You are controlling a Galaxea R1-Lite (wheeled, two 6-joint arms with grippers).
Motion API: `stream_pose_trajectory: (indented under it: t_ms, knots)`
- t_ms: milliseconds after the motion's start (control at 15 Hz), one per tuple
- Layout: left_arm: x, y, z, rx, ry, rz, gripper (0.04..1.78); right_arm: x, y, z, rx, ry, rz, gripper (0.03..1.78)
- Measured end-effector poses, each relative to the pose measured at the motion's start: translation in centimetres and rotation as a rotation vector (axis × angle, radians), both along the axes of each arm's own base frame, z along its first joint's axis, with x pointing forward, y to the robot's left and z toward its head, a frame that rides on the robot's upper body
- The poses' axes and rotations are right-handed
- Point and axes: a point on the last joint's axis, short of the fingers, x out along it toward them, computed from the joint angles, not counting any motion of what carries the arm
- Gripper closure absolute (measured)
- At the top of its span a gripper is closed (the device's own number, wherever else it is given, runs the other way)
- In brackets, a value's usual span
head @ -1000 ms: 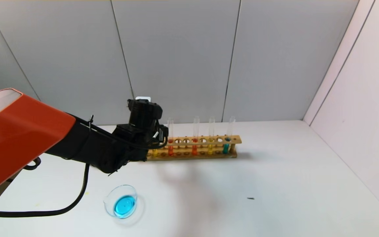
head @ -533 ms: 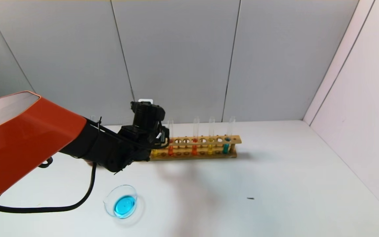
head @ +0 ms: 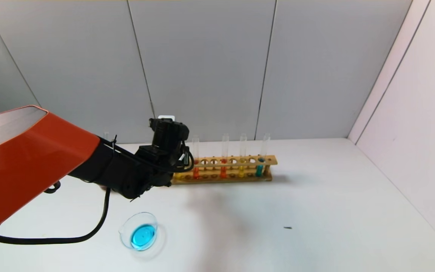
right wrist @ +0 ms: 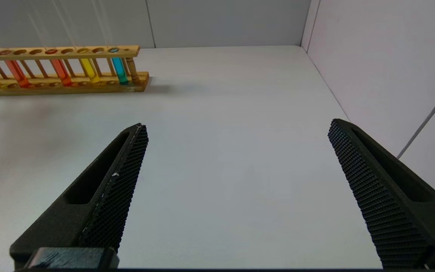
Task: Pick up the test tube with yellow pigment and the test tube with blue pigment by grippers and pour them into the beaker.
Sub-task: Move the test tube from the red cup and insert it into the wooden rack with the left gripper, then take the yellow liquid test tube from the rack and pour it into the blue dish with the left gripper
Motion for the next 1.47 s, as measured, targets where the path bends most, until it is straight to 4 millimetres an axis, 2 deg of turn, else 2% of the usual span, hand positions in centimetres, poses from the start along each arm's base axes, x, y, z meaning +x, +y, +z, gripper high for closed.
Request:
stream_pose_trajectory:
  t_ms: [133, 533, 1467]
  knots:
    - [0.0, -0.1, 0.0, -0.001, -0.001, -0.003, 1.50, 0.0, 0.0, 0.0, 0.000, 0.000, 0.000, 0.07]
    - [-0.1, 0.0, 0.4, 0.009, -0.009, -0.003, 1.52, 0.0, 0.0, 0.0, 0.000, 0.000, 0.000, 0.07]
    - [-0.7, 0.5, 7.3, 0.027, -0.144, -0.022, 1.52, 0.0, 0.0, 0.0, 0.000, 0.000, 0.000, 0.07]
